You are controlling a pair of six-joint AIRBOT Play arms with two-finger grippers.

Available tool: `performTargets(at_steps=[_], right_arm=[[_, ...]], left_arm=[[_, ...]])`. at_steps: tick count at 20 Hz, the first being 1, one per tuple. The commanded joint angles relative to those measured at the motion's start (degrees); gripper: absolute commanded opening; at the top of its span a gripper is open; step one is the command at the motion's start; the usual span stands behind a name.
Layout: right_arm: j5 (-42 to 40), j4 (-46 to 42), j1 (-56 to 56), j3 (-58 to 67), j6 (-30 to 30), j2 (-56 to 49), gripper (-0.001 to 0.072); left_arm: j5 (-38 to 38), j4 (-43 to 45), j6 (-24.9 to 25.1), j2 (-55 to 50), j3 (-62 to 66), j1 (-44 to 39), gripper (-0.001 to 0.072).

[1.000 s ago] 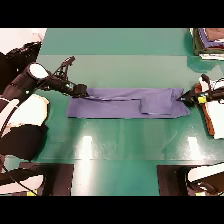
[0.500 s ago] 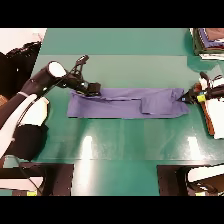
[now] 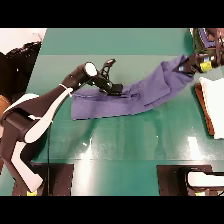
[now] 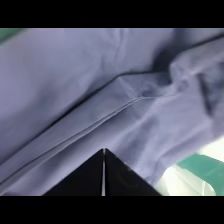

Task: Fold the shirts.

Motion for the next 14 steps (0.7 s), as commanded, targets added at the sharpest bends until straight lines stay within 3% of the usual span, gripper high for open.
performTargets(at_steps=[1, 7, 14], right_arm=[[-0.2, 0.0, 7.3, 8.9, 4.8, 0.1, 0.0014], [-0.2, 0.0, 16.3, 20.9, 7.3, -4.8, 0.0015], [-3.6, 0.1, 23.3, 19.6, 5.8, -6.8, 0.0015]], left_arm=[[-0.4, -0.3, -0.1, -3.4, 1.7, -1.3, 0.0025], [0.2, -0.5, 0.1, -3.8, 1.7, -1.3, 0.0025], [-1.7, 3.5, 0.5, 1.4, 1.7, 3.8, 0.0024]])
